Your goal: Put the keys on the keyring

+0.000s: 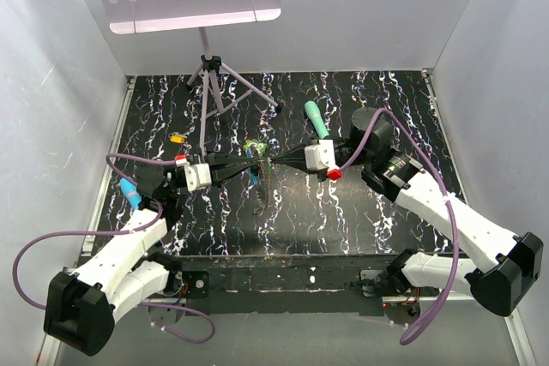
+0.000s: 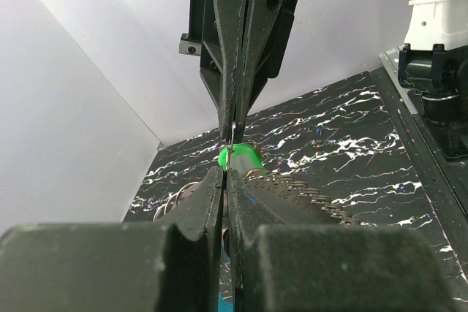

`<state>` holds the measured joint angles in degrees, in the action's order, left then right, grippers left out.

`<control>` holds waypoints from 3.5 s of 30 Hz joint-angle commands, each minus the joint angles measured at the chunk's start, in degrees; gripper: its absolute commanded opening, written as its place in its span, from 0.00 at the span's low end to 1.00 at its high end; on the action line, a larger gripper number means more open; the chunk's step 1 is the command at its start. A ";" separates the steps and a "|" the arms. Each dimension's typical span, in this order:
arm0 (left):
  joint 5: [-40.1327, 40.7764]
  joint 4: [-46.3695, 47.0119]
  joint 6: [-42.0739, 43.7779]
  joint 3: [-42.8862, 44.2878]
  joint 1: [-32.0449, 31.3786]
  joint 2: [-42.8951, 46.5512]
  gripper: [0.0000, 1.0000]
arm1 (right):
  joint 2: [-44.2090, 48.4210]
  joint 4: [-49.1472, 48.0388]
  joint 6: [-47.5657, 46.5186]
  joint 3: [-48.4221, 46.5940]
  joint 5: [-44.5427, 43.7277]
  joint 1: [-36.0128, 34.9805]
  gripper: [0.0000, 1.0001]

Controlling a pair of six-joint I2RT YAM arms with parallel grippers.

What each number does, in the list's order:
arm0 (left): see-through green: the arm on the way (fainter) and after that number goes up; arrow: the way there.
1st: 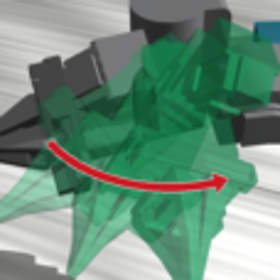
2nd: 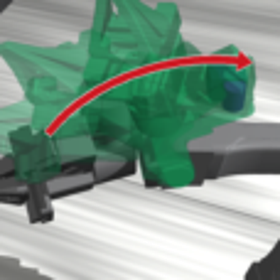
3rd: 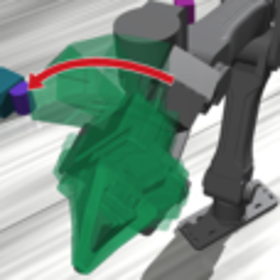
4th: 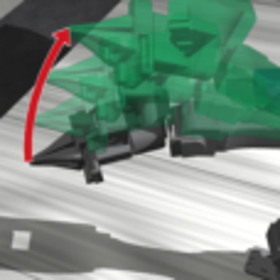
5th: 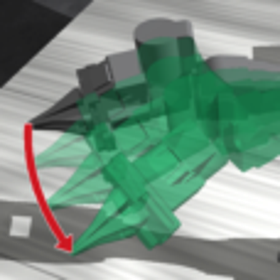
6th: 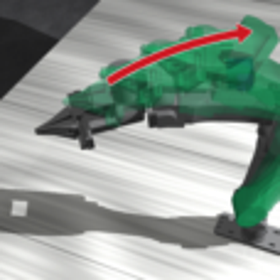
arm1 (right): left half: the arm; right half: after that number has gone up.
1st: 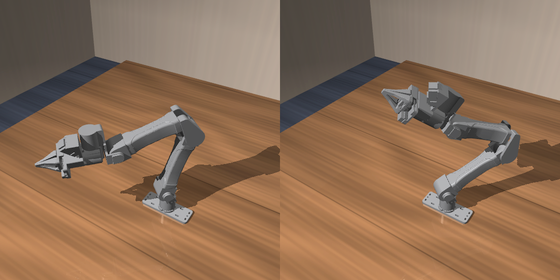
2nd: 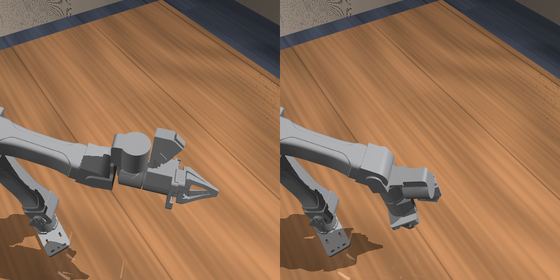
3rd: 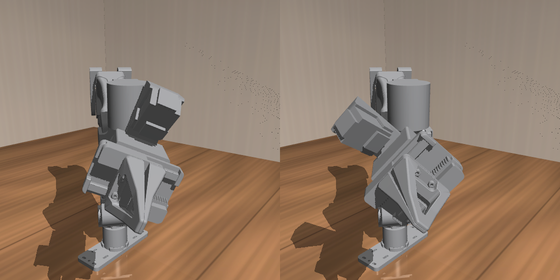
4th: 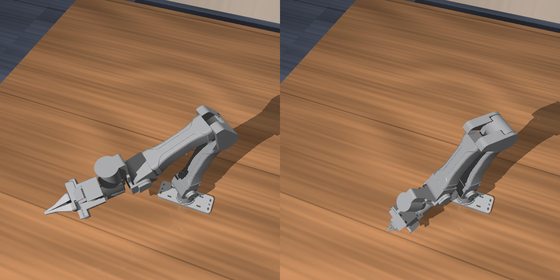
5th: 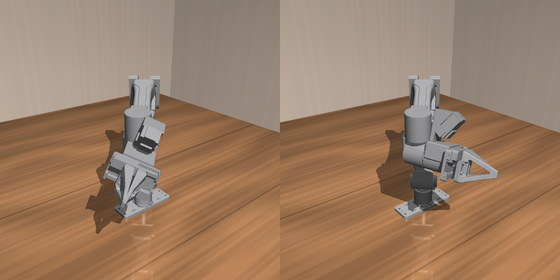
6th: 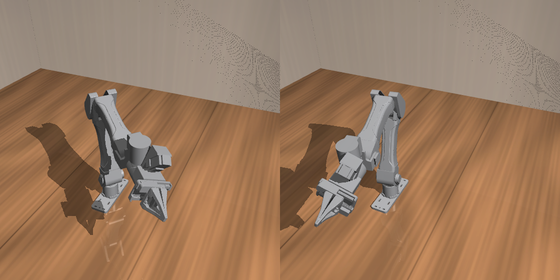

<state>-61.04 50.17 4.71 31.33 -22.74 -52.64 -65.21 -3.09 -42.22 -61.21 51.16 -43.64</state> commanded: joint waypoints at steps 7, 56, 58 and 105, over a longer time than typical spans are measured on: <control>1.18 2.21 0.21 -0.22 -0.28 1.40 0.00 | -0.09 -2.88 0.64 -2.60 0.17 -0.31 0.01; 1.62 0.89 1.44 -0.40 -0.28 2.19 0.00 | 0.43 -2.53 0.91 -2.51 -1.85 -0.66 0.01; 1.54 0.89 1.44 -0.31 -0.20 2.19 0.00 | 0.43 -2.62 1.00 -2.51 -1.76 -0.66 0.01; 0.57 3.62 -0.67 -0.75 -0.28 1.58 0.00 | -0.80 -5.78 4.51 -2.34 -0.18 -1.45 0.01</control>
<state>-60.66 51.53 4.64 30.63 -22.72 -51.86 -65.89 -4.97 -38.65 -61.36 49.71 -44.40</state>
